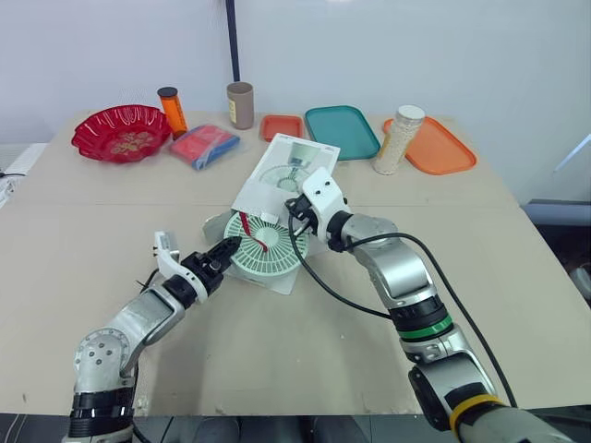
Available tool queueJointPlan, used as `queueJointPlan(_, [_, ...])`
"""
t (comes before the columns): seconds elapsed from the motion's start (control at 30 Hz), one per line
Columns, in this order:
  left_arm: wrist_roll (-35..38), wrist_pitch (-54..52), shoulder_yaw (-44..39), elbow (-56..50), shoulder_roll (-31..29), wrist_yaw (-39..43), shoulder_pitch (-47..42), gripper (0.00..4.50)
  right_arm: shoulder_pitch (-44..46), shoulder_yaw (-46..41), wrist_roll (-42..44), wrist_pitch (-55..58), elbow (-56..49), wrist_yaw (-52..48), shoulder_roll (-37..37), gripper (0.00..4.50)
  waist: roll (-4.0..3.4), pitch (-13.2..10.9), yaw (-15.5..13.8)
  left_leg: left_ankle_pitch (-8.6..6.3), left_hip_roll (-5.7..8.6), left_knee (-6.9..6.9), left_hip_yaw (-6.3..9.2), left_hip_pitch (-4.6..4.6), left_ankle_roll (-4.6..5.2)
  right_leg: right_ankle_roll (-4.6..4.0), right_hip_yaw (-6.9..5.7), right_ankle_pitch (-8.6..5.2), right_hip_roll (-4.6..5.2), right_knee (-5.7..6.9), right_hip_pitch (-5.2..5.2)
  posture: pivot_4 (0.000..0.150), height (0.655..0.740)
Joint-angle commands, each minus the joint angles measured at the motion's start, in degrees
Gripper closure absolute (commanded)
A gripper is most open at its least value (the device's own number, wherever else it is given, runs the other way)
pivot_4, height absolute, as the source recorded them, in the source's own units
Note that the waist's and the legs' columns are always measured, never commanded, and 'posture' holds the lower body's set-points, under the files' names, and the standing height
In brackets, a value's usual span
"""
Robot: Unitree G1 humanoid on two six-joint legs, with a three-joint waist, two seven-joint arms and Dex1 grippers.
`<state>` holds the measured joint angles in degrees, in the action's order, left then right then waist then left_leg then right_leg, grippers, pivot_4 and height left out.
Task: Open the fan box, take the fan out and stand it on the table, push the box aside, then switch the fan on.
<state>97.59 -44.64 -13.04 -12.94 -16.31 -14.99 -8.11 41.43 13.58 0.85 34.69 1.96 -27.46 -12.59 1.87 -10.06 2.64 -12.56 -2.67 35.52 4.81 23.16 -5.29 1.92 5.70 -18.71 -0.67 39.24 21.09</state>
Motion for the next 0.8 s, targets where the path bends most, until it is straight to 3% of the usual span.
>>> queueJointPlan(0.03, [3.6,-0.1,-1.0,-4.9,-1.3,-1.9,3.1,2.65,-1.1,0.8,-0.7,2.2,1.5,0.0,-0.2,4.5,0.0,0.0,0.0,0.0,0.0,0.0,0.0,0.0,0.0,0.0,0.0,0.0,0.0,0.0,0.0,0.15,0.74])
queueJointPlan(0.4, [13.4,2.5,-1.5,-14.0,-6.6,-5.9,13.7,2.65,-0.3,0.8,-1.1,3.5,1.6,0.7,-0.2,4.5,-0.01,0.0,0.0,0.0,0.0,0.0,-0.01,-0.07,0.0,-0.01,0.02,0.0,0.0,0.0,-0.04,0.15,0.74])
queueJointPlan(0.8, [15.3,6.1,-1.5,-19.9,-9.5,-3.9,23.8,2.65,-0.2,1.4,-1.2,5.2,0.1,0.2,-0.7,4.5,-0.03,0.0,0.0,-0.01,0.0,-0.02,-0.04,-0.08,0.01,-0.02,0.06,-0.01,-0.02,0.0,-0.01,0.15,0.74])
